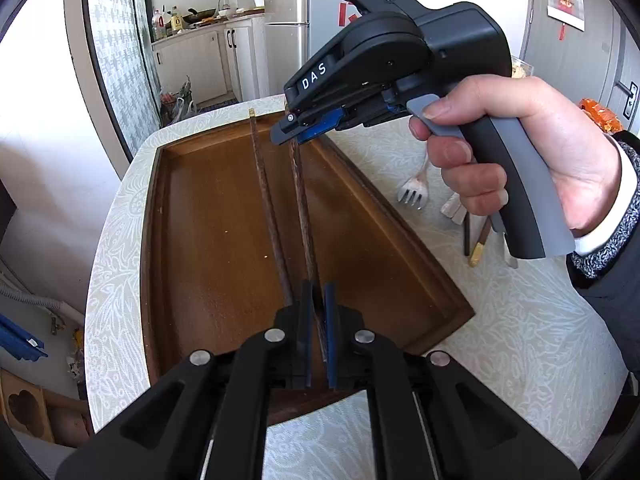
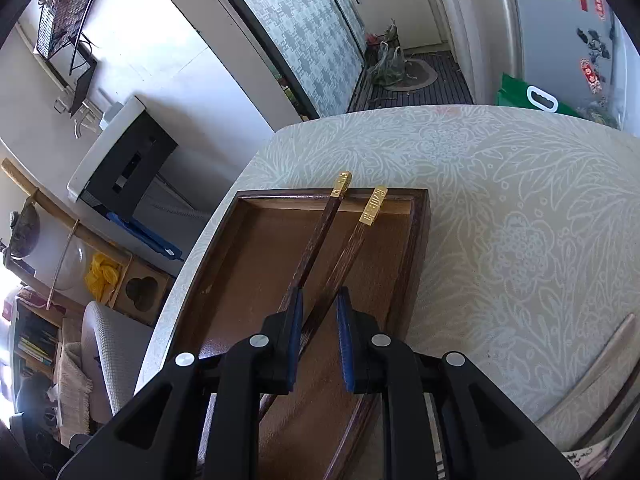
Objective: Organize utensils
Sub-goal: 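Place the chopsticks in the tray beside the first pair and release, then grasp a silver spoon by its handle with the right tool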
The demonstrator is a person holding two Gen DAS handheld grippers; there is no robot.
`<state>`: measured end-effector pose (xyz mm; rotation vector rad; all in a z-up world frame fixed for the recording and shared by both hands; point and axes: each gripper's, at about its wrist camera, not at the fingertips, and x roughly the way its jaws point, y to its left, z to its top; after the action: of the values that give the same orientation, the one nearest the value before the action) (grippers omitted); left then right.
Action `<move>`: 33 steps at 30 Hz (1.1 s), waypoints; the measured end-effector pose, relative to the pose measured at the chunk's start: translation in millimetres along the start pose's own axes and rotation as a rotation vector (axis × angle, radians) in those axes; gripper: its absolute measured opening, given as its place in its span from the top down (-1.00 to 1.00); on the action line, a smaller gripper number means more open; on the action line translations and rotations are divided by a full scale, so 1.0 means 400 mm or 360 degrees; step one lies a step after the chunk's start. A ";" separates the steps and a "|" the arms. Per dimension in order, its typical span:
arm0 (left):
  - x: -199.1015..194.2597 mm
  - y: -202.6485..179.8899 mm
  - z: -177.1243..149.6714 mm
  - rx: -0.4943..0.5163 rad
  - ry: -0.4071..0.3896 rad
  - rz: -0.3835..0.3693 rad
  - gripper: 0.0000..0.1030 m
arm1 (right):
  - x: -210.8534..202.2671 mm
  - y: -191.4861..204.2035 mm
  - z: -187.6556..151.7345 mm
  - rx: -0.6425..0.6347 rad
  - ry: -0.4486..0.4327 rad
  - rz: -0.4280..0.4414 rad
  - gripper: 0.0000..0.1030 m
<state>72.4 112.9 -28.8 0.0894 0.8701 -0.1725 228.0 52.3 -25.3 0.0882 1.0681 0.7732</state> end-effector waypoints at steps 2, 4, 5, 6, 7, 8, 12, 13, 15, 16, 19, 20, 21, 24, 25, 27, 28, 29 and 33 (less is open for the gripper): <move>0.005 0.006 -0.001 -0.0013 0.0010 0.0003 0.87 | 0.010 0.000 0.002 0.0004 0.0009 -0.0005 0.66; 0.006 0.010 -0.003 -0.0025 0.0013 -0.0004 0.87 | 0.015 0.001 -0.002 -0.0004 0.0015 -0.0022 0.64; 0.004 0.011 -0.005 -0.0027 0.0017 -0.0007 0.87 | 0.016 0.005 -0.003 -0.0012 0.0015 -0.0040 0.62; 0.007 0.013 -0.004 -0.0029 0.0020 -0.0007 0.87 | 0.015 0.008 -0.003 -0.0024 0.0009 -0.0052 0.52; 0.005 0.014 -0.006 -0.0032 0.0021 -0.0003 0.87 | 0.011 0.011 -0.006 -0.0033 0.0003 -0.0052 0.47; 0.003 0.014 -0.009 -0.0037 0.0019 0.0003 0.84 | 0.006 0.012 -0.007 -0.0032 0.0000 -0.0045 0.36; -0.033 0.005 -0.013 -0.0047 -0.0052 0.0038 -0.15 | -0.037 0.008 -0.013 0.0008 -0.0046 0.0019 -0.28; -0.046 0.001 -0.012 -0.0052 -0.0084 0.0045 -0.17 | -0.056 0.007 -0.016 0.0012 -0.0067 0.0021 -0.37; -0.078 -0.019 -0.009 -0.0036 -0.0137 0.0008 -0.27 | -0.104 0.004 -0.022 -0.0001 -0.0105 0.0048 -0.47; -0.092 -0.033 -0.007 -0.0024 -0.0165 -0.0021 -0.31 | -0.136 -0.003 -0.028 -0.0011 -0.0121 0.0057 -0.49; -0.120 -0.082 -0.003 0.0060 -0.0224 -0.0086 -0.48 | -0.239 -0.033 -0.046 -0.0036 -0.0200 0.0021 -0.55; -0.120 -0.095 -0.002 0.0091 -0.0233 -0.0100 -0.57 | -0.277 -0.050 -0.058 -0.0038 -0.0228 -0.0003 -0.56; -0.121 -0.111 -0.002 0.0125 -0.0245 -0.0117 -0.66 | -0.311 -0.069 -0.069 -0.0034 -0.0251 -0.0023 -0.56; -0.108 -0.178 -0.007 0.0226 -0.0234 -0.0170 -0.70 | -0.398 -0.140 -0.116 -0.0004 -0.0295 -0.0097 -0.56; -0.101 -0.201 -0.008 0.0251 -0.0224 -0.0189 -0.70 | -0.419 -0.162 -0.133 0.0002 -0.0305 -0.0128 -0.56; -0.083 -0.240 -0.006 0.0286 -0.0203 -0.0230 -0.70 | -0.453 -0.203 -0.175 0.0015 -0.0320 -0.0200 -0.56; -0.075 -0.261 -0.006 0.0300 -0.0196 -0.0255 -0.70 | -0.465 -0.223 -0.198 0.0019 -0.0321 -0.0231 -0.55; -0.068 -0.278 -0.007 0.0310 -0.0191 -0.0279 -0.70 | -0.471 -0.243 -0.217 0.0022 -0.0314 -0.0252 -0.44; -0.032 -0.324 -0.003 0.0308 -0.0139 -0.0329 -0.70 | -0.472 -0.299 -0.276 0.0016 -0.0270 -0.0349 -0.03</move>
<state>39.1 -12.9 -20.9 0.1713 0.7734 -0.4511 154.0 -183.1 11.2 0.0434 0.9030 0.5521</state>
